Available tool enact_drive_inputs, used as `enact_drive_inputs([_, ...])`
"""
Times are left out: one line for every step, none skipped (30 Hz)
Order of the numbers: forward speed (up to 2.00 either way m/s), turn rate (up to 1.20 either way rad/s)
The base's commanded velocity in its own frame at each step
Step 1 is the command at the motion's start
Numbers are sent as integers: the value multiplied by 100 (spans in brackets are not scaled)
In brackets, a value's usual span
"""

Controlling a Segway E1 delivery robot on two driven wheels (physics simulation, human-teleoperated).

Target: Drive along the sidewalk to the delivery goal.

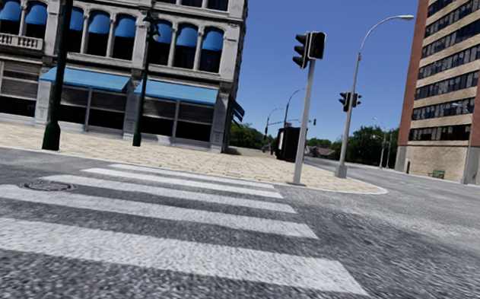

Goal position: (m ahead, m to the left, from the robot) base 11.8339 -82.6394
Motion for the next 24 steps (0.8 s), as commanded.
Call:
enact_drive_inputs([200, 0])
enact_drive_inputs([200, 0])
enact_drive_inputs([200, 0])
enact_drive_inputs([200, 0])
enact_drive_inputs([200, 0])
enact_drive_inputs([200, 0])
enact_drive_inputs([200, 0])
enact_drive_inputs([200, 0])
enact_drive_inputs([200, 0])
enact_drive_inputs([200, 0])
enact_drive_inputs([200, 0])
enact_drive_inputs([200, 0])
enact_drive_inputs([200, 0])
enact_drive_inputs([200, 0])
enact_drive_inputs([200, 0])
enact_drive_inputs([200, 0])
enact_drive_inputs([200, 0])
enact_drive_inputs([200, 0])
enact_drive_inputs([200, 0])
enact_drive_inputs([200, 0])
enact_drive_inputs([200, 0])
enact_drive_inputs([200, 0])
enact_drive_inputs([200, 0])
enact_drive_inputs([200, 0])
